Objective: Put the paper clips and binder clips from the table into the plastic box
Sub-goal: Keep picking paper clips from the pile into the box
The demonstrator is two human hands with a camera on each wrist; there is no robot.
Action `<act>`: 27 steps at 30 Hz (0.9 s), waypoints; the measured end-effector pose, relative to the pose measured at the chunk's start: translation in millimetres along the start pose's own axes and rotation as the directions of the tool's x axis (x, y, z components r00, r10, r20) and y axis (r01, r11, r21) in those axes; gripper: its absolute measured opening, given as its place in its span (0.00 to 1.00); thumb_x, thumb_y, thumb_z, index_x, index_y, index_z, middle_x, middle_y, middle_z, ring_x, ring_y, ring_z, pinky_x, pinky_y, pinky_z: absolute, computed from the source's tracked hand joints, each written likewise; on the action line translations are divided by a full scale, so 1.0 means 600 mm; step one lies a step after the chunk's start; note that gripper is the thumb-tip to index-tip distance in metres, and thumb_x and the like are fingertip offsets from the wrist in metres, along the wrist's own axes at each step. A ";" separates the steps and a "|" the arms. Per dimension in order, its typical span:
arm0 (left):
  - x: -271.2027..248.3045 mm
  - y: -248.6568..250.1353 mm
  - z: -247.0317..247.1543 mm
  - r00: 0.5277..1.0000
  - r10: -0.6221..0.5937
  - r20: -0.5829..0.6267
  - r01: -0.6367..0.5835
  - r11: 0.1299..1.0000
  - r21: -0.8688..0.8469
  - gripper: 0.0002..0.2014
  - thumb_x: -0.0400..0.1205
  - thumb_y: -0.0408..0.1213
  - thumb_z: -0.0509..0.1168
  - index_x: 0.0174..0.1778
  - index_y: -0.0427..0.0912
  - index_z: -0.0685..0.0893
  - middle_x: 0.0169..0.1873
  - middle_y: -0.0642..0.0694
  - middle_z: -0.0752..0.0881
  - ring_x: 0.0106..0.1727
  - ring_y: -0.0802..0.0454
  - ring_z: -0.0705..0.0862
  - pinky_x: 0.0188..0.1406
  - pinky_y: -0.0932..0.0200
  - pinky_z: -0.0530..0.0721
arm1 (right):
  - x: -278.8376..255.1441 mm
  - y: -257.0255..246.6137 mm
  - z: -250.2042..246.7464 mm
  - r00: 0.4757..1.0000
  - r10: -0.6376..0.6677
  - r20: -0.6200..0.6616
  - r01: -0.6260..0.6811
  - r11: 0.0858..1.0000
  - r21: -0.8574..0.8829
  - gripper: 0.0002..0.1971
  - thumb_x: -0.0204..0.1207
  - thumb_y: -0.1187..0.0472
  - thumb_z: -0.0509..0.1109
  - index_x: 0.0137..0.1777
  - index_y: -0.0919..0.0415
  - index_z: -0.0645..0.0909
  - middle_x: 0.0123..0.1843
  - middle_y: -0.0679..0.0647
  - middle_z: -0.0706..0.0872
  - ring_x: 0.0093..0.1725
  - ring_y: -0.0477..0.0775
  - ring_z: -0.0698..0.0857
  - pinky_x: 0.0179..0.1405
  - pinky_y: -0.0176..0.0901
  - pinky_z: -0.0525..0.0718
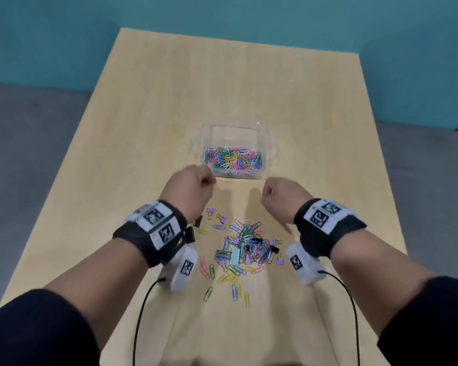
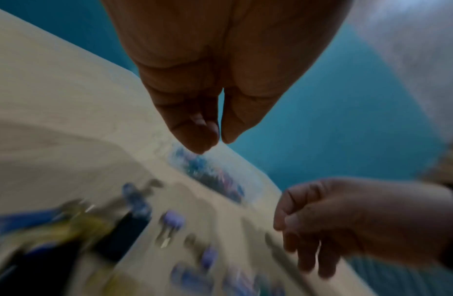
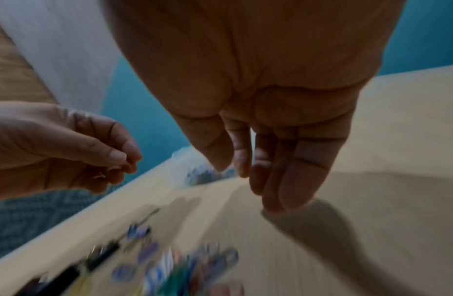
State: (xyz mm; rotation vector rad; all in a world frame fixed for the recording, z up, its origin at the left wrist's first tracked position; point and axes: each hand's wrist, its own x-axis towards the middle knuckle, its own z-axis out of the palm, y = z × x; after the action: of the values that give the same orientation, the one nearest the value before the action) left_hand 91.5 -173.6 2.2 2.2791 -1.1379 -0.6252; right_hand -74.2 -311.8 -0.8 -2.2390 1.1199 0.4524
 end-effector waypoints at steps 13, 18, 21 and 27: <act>-0.061 -0.002 0.100 0.847 0.245 0.472 -0.439 0.823 0.361 0.19 0.74 0.27 0.61 0.59 0.48 0.81 0.49 0.44 0.74 0.48 0.43 0.76 0.41 0.52 0.74 | -0.052 0.030 0.098 0.948 -0.317 0.040 0.318 0.924 -0.212 0.14 0.74 0.64 0.66 0.57 0.50 0.78 0.53 0.54 0.74 0.54 0.59 0.74 0.49 0.55 0.78; -0.079 -0.025 0.098 0.882 0.210 0.423 -0.366 0.869 0.332 0.12 0.74 0.30 0.63 0.53 0.44 0.81 0.48 0.45 0.75 0.48 0.42 0.79 0.42 0.51 0.77 | -0.068 0.037 0.117 0.921 -0.388 0.042 0.386 0.890 -0.244 0.17 0.74 0.62 0.68 0.62 0.50 0.77 0.55 0.54 0.74 0.53 0.58 0.74 0.47 0.53 0.79; -0.089 -0.025 0.104 0.876 0.226 0.425 -0.363 0.890 0.275 0.15 0.76 0.37 0.66 0.58 0.50 0.81 0.48 0.47 0.75 0.48 0.46 0.79 0.46 0.51 0.80 | -0.070 0.034 0.124 0.901 -0.431 0.044 0.426 0.866 -0.261 0.18 0.74 0.63 0.68 0.64 0.49 0.77 0.54 0.55 0.74 0.51 0.58 0.74 0.45 0.53 0.79; -0.086 -0.012 0.115 0.870 0.256 0.421 -0.401 0.864 0.304 0.08 0.78 0.37 0.64 0.52 0.45 0.83 0.47 0.43 0.75 0.45 0.42 0.77 0.40 0.50 0.78 | -0.058 0.035 0.135 0.907 -0.417 0.051 0.409 0.848 -0.337 0.12 0.73 0.68 0.69 0.54 0.57 0.75 0.48 0.56 0.74 0.43 0.60 0.77 0.34 0.47 0.70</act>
State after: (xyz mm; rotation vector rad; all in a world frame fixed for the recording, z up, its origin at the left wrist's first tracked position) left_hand 26.2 -143.5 -46.1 2.2342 -1.9460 -0.7610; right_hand -114.7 -249.1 -52.0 -2.7053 0.5625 0.4623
